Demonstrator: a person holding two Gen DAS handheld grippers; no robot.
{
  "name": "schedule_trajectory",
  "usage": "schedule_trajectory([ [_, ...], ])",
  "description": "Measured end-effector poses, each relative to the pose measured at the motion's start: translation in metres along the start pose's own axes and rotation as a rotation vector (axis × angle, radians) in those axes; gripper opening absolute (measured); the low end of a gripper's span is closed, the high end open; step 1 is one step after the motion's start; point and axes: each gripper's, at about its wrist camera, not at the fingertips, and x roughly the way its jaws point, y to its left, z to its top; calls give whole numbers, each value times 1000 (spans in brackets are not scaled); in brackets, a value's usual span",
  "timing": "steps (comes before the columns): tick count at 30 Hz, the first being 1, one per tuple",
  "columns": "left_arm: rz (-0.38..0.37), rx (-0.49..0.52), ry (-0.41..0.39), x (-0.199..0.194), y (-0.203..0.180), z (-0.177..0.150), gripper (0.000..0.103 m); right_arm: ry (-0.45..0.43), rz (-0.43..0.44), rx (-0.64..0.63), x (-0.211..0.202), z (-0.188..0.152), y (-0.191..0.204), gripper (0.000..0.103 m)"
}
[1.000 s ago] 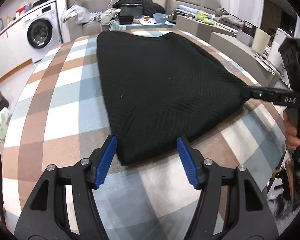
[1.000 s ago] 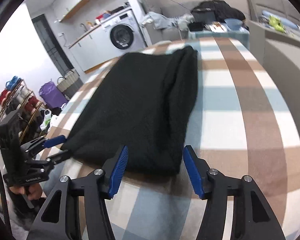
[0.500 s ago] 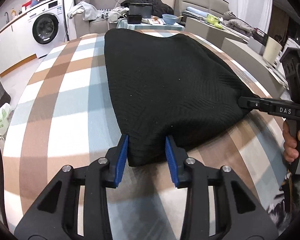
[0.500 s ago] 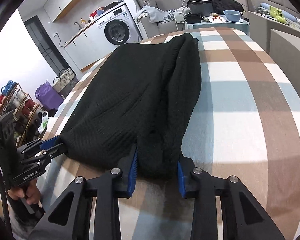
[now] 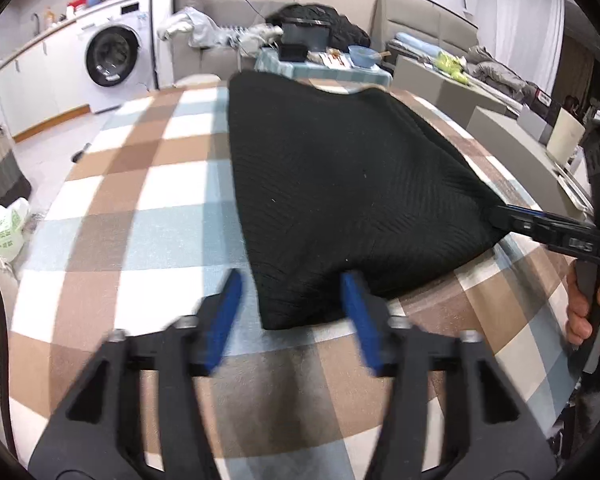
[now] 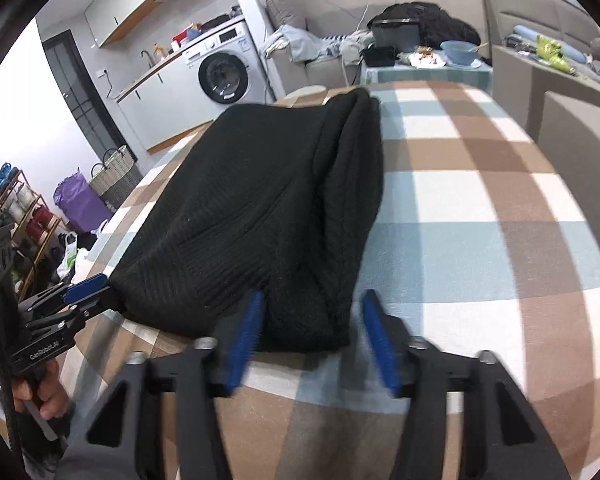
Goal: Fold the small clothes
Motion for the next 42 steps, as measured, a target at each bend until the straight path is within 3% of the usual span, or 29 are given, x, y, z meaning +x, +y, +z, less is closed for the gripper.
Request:
schedule_trajectory([
  [1, 11, 2, -30, -7, 0, -1, 78, -28, 6, -4, -10, -1, 0, 87],
  [4, 23, 13, -103, -26, -3, -4, 90, -97, 10, -40, -34, -2, 5, 100],
  [7, 23, 10, -181, -46, -7, -8, 102, -168, 19, -77, -57, -9, 11, 103],
  [17, 10, -12, -277, -70, -12, -21, 102, -327, 44, -189, -86, -26, 32, 103],
  [26, 4, -17, -318, -68, -10, -27, 102, -353, 75, -201, -82, -32, 36, 103],
  [42, 20, -2, -338, -66, -7, -29, 102, -400, 54, -232, -81, -42, 39, 103],
])
